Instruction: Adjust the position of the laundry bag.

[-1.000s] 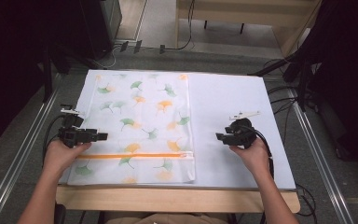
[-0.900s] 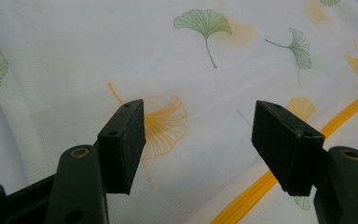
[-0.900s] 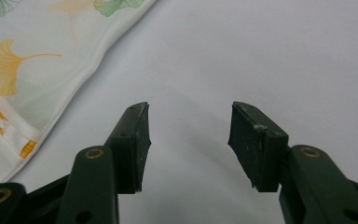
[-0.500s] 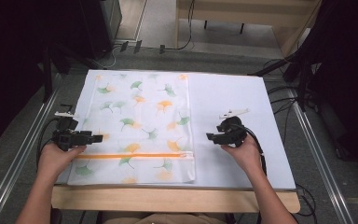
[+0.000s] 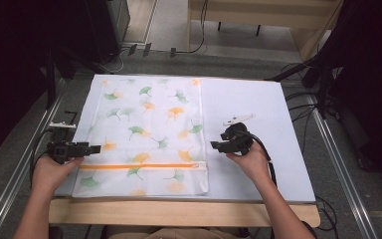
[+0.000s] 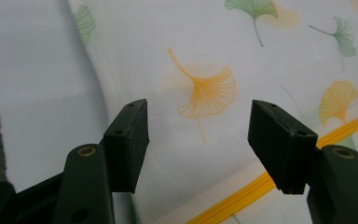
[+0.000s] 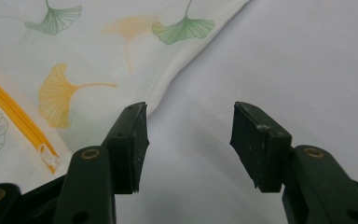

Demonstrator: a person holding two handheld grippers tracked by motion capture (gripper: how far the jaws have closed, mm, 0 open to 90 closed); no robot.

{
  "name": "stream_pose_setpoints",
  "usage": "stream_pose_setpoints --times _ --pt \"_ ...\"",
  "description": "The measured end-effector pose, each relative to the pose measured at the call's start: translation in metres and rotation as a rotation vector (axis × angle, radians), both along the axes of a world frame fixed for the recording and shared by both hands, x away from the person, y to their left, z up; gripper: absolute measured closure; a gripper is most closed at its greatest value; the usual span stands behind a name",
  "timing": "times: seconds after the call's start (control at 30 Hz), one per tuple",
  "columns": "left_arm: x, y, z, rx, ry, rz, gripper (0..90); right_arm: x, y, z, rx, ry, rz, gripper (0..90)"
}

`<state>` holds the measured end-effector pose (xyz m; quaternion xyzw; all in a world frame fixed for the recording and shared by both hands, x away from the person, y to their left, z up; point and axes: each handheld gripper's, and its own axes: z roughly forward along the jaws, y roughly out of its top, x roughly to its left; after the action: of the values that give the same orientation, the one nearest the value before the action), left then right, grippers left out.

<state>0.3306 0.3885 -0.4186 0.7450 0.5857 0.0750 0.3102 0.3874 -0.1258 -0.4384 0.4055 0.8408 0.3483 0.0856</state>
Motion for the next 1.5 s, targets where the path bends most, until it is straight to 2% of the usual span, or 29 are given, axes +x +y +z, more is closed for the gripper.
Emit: stream_pose_setpoints --times 0.33,0.53,0.73,0.8,0.87,1.0,1.03,1.07,1.1,1.2,1.3,1.33,1.37,1.4,1.43,1.5 --pt "-0.005 0.014 -0.004 0.019 0.007 0.042 39.4 0.007 0.023 -0.004 -0.013 0.002 0.041 47.7" --pt "-0.004 0.023 -0.011 0.030 0.027 0.075 40.6 0.015 0.038 -0.009 -0.022 0.006 0.055 47.6" --pt "-0.001 0.021 -0.017 0.043 0.048 0.079 42.9 0.018 0.048 -0.014 -0.031 0.017 0.054 47.5" --pt "0.000 0.021 -0.016 0.046 0.033 0.095 46.6 0.020 0.050 -0.016 -0.040 0.014 0.056 47.2" --pt "0.001 0.021 -0.017 0.033 0.044 0.088 46.9 0.021 0.052 -0.018 -0.044 0.020 0.050 47.3" --pt "0.001 0.019 -0.017 0.043 0.039 0.083 47.6 0.025 0.057 -0.022 -0.047 0.032 0.043 47.6" --pt "0.001 0.017 -0.017 0.042 0.040 0.080 52.3 0.026 0.060 -0.024 -0.052 0.033 0.048 48.5" --pt "0.002 0.016 -0.017 0.036 0.045 0.072 52.3 0.026 0.060 -0.024 -0.052 0.033 0.048 48.5" --pt "0.002 0.015 -0.017 0.035 0.049 0.072 56.8 0.027 0.063 -0.024 -0.054 0.029 0.040 50.9" --pt "0.003 0.011 -0.017 0.036 0.061 0.061 60.2 0.027 0.065 -0.024 -0.053 0.028 0.038 54.7" --pt "0.004 0.010 -0.018 0.010 0.081 0.059 70.1 0.025 0.066 -0.024 -0.075 0.003 0.064 68.7" --pt "0.004 0.010 -0.019 0.005 0.082 0.056 74.4 0.025 0.065 -0.024 -0.063 0.010 0.062 77.8" --pt "0.004 0.010 -0.019 0.003 0.083 0.055 74.4 0.025 0.065 -0.024 -0.063 0.010 0.062 77.8" --pt "0.004 0.009 -0.019 0.007 0.079 0.046 74.9 0.025 0.065 -0.024 -0.054 0.016 0.064 80.8" --pt "0.004 0.008 -0.019 0.017 0.075 0.044 77.0 0.025 0.065 -0.024 -0.066 0.010 0.070 85.9" --pt "0.005 0.008 -0.020 0.019 0.079 0.047 85.8 0.025 0.065 -0.023 -0.074 0.007 0.076 89.4"
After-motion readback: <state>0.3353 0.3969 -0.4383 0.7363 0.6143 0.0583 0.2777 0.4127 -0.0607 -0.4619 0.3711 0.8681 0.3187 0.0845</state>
